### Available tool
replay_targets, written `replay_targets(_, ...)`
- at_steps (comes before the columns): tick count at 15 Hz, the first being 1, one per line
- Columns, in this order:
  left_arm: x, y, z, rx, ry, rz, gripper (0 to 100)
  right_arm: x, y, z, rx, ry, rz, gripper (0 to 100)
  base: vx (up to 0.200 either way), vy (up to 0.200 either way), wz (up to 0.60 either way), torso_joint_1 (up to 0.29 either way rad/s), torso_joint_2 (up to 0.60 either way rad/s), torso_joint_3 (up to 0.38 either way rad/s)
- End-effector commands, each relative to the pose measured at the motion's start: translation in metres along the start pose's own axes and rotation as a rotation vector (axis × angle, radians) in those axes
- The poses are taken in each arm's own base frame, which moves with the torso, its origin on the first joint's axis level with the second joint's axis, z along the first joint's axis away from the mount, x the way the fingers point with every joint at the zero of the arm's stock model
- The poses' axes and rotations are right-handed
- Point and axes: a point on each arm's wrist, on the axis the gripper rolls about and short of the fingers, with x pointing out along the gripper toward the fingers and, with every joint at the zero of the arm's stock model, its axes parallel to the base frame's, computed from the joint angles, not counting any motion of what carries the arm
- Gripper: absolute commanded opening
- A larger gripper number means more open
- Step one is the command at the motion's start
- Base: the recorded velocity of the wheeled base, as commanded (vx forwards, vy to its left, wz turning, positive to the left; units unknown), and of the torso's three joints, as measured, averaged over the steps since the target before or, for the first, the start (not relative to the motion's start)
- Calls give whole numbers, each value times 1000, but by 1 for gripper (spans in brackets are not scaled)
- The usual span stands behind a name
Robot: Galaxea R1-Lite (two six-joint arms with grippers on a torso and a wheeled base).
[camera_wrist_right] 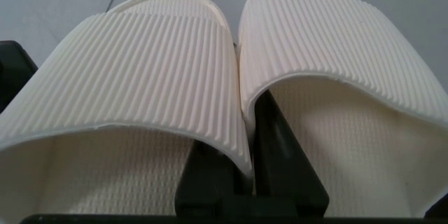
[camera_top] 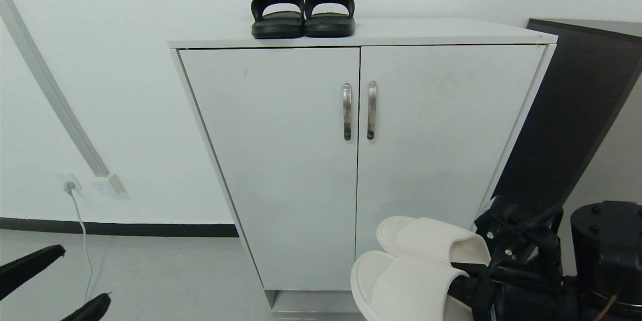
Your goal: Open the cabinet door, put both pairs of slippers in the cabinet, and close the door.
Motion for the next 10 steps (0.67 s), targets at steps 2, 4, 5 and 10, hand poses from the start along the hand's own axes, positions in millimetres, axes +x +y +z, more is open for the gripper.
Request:
replay_targets(2, 35, 1, 7, -20, 106, -193, 100, 1, 0, 0, -1, 1, 1, 0, 0, 0, 0, 0, 0, 0)
replay_targets(4, 55, -2, 11, -10, 112, -268, 100, 0, 0, 1, -2, -2, 2, 0, 0, 0, 0, 0, 0, 0)
replay_targets(5, 65, -4, 11, -7, 119, -300, 100, 0, 0, 0, -1, -1, 1, 0, 0, 0, 0, 0, 0, 0)
replay_targets(10, 111, -24, 22, 13, 145, -390, 100, 1, 0, 0, -1, -1, 1, 0, 0, 0, 0, 0, 0, 0)
